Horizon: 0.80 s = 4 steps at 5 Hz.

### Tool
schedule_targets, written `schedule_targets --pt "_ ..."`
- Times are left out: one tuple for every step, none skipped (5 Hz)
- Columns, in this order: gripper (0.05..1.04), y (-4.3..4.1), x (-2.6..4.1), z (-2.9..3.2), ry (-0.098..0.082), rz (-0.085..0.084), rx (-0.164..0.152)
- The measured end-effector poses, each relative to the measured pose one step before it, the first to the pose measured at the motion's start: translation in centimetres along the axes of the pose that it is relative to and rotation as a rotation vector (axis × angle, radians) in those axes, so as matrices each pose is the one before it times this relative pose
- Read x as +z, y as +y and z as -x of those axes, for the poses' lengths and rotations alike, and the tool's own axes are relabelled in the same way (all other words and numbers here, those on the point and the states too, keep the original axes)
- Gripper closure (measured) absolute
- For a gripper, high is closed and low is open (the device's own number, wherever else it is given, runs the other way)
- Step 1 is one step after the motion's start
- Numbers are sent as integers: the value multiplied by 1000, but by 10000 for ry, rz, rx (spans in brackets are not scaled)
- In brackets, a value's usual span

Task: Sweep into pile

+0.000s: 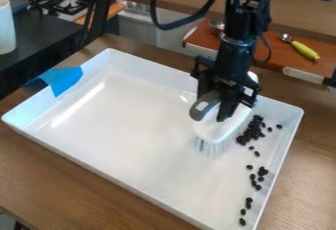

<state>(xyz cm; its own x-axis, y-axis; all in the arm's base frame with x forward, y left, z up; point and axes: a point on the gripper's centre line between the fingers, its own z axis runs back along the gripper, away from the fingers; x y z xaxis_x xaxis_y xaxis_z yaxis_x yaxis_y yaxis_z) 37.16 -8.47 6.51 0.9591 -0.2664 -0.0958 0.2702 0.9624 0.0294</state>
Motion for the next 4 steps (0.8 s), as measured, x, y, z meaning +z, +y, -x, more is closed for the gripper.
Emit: schedule_targets --pt "598 -408 -189 114 -46 -134 -634" --pt "598 -188 88 -91 -29 -69 -214" --pt "598 -114 59 -234 13 12 -268" --pt "598 -509 122 -576 22 18 -429"
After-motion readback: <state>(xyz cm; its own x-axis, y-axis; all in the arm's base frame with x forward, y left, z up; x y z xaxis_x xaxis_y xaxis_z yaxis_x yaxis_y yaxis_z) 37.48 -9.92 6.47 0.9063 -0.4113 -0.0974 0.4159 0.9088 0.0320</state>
